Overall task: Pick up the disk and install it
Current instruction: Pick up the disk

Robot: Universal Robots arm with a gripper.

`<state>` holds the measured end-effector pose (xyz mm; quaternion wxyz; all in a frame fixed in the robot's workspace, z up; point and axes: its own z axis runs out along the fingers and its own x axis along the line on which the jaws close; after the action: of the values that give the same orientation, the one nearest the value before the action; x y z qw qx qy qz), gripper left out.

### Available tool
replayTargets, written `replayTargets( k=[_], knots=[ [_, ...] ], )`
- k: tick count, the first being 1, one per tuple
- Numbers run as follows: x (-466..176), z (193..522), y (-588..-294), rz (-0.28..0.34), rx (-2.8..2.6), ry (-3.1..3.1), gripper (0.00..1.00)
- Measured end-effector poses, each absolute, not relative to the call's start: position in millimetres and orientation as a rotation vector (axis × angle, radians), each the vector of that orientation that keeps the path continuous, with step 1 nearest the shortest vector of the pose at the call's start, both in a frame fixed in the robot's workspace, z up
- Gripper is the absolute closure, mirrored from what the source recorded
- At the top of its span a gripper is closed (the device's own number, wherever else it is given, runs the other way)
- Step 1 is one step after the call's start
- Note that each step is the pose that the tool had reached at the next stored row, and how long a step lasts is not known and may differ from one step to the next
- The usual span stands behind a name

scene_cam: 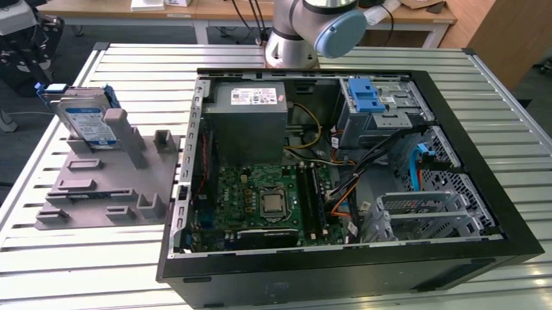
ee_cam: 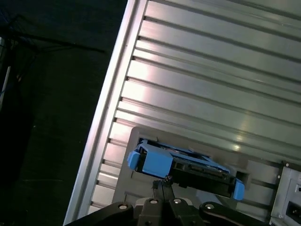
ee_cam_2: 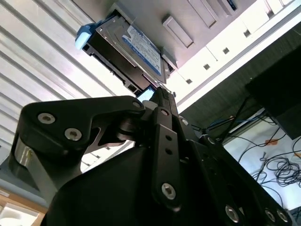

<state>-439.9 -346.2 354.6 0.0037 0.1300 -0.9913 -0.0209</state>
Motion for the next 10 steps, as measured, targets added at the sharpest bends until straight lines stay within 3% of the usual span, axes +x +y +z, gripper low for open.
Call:
replayTargets(
  k=[10],
  knots=[
    [-439.9,354.5,-346.2,-0.065,0.424,-3.104,0.89]
  ],
)
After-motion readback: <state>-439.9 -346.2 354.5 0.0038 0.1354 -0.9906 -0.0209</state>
